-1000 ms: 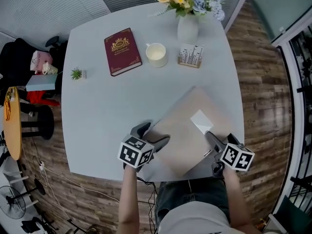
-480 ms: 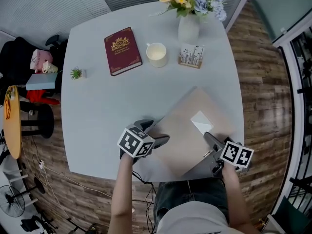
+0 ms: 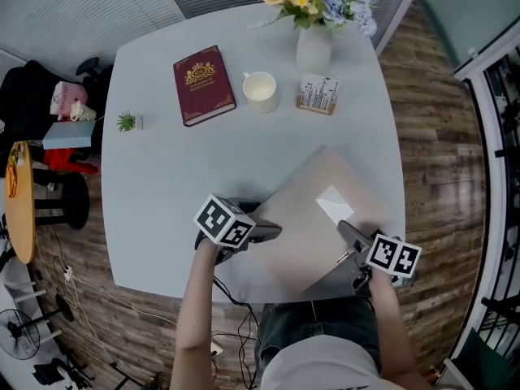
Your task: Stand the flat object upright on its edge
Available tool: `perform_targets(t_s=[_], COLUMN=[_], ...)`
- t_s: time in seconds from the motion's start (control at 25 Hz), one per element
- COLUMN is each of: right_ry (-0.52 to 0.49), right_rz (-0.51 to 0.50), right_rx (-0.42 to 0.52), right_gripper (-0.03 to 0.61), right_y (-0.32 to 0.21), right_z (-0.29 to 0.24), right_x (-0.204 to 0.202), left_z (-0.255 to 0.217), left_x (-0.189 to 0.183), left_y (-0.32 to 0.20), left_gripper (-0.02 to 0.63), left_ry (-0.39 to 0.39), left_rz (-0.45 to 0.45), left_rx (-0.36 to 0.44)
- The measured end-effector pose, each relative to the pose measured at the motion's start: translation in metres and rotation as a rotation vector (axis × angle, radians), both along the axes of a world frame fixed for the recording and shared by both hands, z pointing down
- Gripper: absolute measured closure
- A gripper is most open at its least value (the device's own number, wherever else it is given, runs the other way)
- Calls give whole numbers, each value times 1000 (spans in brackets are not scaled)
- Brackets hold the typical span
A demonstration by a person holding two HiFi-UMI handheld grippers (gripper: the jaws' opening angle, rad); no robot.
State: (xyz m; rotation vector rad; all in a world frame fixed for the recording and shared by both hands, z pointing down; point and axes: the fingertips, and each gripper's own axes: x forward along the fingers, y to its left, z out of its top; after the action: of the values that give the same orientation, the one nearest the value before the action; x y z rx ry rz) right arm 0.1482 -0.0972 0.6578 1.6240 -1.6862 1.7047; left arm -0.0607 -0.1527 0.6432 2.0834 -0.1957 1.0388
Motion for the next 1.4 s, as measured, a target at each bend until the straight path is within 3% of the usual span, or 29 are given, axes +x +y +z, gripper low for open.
perform_targets(t_s=[0.24, 0.48, 0.64, 0.92, 1.12, 1.4], right_ry=[0, -28, -41, -11, 23, 89], right_rz=[-16, -16, 32, -3, -59, -126], right_rx=[-29, -78, -56, -18, 59, 191], right_gripper=[36, 52, 116, 158, 179, 207], right_y=[0, 0, -3, -5, -11, -29], right_z=[1, 2, -4, -16, -40, -82], right_x=[1, 0, 1, 2, -5, -14], left_z=[8, 5, 7, -4, -20, -50], left_x=[2, 3, 4, 4, -2, -10], left_y=[6, 1, 9, 18, 25, 24], left_gripper=[224, 219, 222, 238, 244, 248], left_ry=[32, 18, 9, -4, -12, -15], left_rz=[2, -5, -34, -43, -38, -112], left_rx=[-69, -52, -81, 4, 82, 207])
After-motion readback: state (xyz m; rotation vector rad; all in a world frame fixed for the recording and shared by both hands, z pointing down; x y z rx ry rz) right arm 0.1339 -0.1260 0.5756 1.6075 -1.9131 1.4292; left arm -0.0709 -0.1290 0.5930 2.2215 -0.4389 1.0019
